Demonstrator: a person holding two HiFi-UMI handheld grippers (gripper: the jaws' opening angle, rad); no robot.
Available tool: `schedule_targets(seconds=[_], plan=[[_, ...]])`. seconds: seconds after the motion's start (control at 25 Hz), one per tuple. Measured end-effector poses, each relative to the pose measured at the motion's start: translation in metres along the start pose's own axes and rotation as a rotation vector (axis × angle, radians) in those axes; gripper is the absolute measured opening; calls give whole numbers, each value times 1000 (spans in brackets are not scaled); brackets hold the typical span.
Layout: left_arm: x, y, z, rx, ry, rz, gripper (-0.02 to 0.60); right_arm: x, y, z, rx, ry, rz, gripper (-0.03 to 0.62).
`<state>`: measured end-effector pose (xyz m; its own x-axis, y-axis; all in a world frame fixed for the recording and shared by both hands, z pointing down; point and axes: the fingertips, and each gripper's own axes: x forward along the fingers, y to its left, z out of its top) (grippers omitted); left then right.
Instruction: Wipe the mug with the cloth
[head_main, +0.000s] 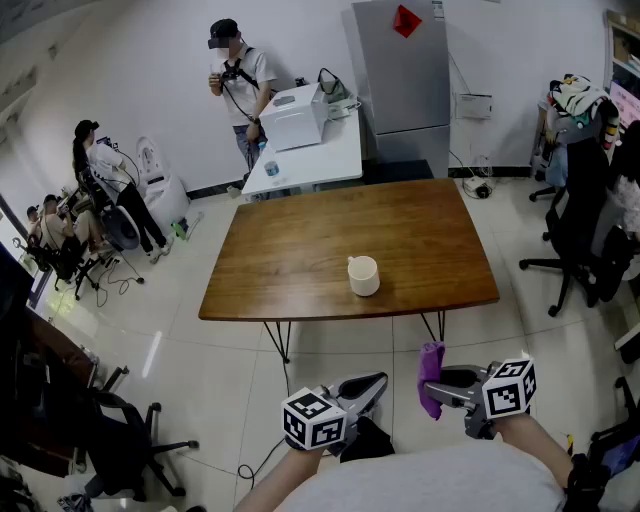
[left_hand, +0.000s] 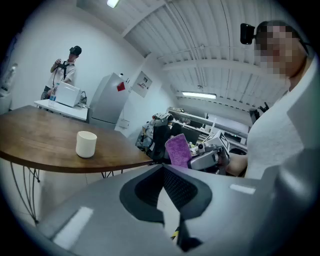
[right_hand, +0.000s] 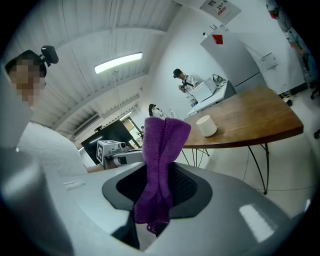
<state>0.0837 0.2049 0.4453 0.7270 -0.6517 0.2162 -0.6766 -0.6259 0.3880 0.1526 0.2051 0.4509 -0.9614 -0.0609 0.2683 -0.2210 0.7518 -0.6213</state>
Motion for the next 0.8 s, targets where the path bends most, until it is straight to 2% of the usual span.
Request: schedule_targets(seconds=[0.16, 0.56, 0.8], plan=[[10, 66, 20, 1, 15, -19, 2, 46, -36, 46, 55, -41, 23, 130], [10, 256, 104, -19, 33, -26, 2, 165, -125, 164, 64, -50, -40, 129], [26, 319, 135, 23, 45, -70, 2, 201, -160, 202, 85, -80, -76, 129]])
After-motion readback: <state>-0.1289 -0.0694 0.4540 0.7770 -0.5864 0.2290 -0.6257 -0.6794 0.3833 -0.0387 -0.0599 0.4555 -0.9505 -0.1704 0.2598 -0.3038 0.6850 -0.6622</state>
